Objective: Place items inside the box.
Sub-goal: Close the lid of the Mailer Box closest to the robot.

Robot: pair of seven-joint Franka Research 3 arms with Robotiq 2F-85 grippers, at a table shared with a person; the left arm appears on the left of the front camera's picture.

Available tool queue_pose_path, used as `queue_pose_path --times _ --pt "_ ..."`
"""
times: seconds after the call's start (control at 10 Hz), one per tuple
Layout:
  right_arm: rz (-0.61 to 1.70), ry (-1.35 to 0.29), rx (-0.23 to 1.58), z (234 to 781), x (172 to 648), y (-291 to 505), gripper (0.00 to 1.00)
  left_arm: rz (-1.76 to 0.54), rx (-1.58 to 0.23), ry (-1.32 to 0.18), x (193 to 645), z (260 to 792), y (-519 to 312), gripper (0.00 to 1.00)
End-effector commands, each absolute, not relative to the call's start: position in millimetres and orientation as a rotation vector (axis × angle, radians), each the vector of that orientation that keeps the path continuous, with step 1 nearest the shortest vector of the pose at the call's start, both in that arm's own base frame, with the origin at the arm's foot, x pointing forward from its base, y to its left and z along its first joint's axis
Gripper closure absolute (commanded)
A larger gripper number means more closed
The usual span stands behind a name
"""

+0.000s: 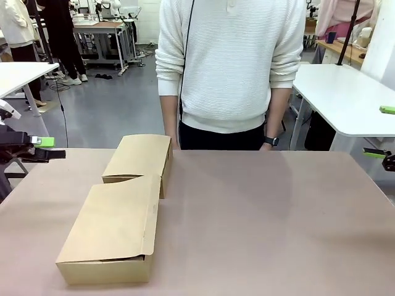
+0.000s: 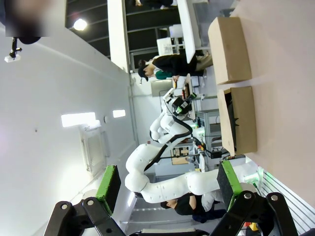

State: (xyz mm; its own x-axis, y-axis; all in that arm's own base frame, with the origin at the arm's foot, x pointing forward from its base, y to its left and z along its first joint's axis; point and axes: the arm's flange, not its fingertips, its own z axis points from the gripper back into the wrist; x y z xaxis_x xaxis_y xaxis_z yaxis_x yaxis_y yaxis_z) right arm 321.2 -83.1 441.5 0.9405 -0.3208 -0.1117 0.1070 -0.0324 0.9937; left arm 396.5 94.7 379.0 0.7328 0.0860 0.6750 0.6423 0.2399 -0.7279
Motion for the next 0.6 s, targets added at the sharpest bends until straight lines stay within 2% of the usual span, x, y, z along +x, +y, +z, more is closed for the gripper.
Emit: queue_pose_path --times 0.0,0.5 --pt "-0.364 -0.166 1.574 445.5 318.1 -81.1 0.0 -0.436 -1.293 -0.718 390.1 377.5 92.2 0.0" --pt "-0.364 -0.166 1.574 445.5 318.1 -81.1 0.0 -0.436 -1.293 -0.718 390.1 377.5 92.2 0.0"
